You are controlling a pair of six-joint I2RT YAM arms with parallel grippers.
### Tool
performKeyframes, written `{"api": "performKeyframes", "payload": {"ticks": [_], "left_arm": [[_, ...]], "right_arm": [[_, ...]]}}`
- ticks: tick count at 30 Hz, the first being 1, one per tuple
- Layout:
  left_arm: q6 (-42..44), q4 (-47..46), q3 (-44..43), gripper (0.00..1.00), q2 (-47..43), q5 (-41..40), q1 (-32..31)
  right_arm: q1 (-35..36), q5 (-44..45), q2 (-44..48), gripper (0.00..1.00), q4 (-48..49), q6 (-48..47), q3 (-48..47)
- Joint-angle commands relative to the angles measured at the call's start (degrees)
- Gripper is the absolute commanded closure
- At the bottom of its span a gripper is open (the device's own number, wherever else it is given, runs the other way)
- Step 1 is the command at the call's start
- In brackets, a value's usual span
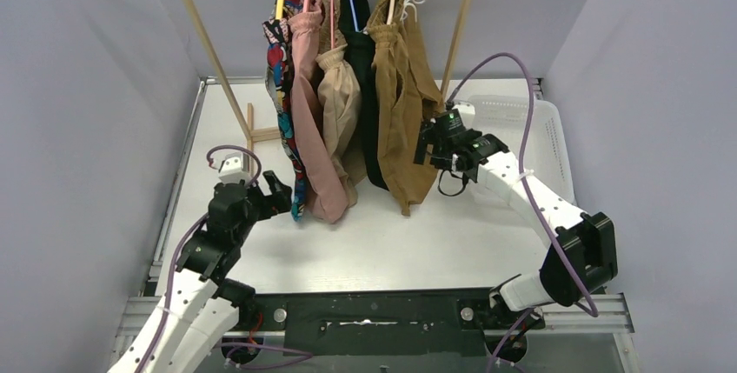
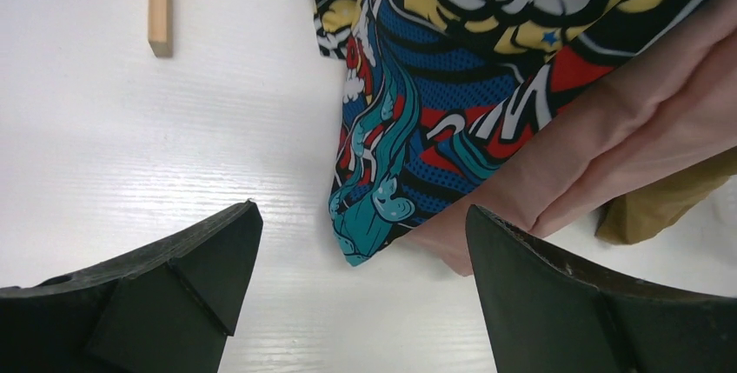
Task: Remove the shorts from the hanger
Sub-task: Move the basket to the center of the board, then pick up the hanger from the clothes rod.
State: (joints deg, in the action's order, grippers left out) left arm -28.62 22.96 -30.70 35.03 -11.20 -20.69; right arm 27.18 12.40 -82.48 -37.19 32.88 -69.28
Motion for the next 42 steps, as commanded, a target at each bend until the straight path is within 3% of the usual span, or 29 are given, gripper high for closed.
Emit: {"api": "performKeyframes", "payload": {"ticks": [1, 12, 17, 23, 32, 36, 42], "left_arm": [[-1.7, -2.3, 0.2, 0.11, -5.8, -4.6, -0.3], [-2.3, -1.9, 0.2, 0.11, -5.0, -7.4, -0.3], [-2.4, -2.6, 0.1, 0.11, -2.7, -7.9, -0.3], [-2.2, -3.0, -0.1, 0.11, -0.5, -8.6, -0.3], [-3.0, -2.6, -0.1, 0.11, -2.6, -9.5, -0.9], [-4.1, -0.8, -0.1, 0.11, -5.8, -9.5, -1.1], [-4.1, -1.9, 1.4, 0.11, -8.5, -10.8, -2.2]], "right_arm": [[-0.3, 2.9, 1.8, 0.05, -1.8, 4.7, 5.6], [-5.9, 9.2, 1.2, 0.03, -6.4, -0.8, 8.0], [-8.8, 1.0, 3.2, 0.03, -2.8, -3.6, 7.8], [-5.9, -10.9, 9.7, 0.0, 7.2, -0.1, 7.1], [0.1, -17.6, 20.5, 0.04, 29.2, 7.8, 14.2], [0.5, -16.7, 19.7, 0.05, 27.5, 8.6, 4.7], [4.4, -11.8, 11.1, 0.06, 13.7, 7.3, -14.0]]}}
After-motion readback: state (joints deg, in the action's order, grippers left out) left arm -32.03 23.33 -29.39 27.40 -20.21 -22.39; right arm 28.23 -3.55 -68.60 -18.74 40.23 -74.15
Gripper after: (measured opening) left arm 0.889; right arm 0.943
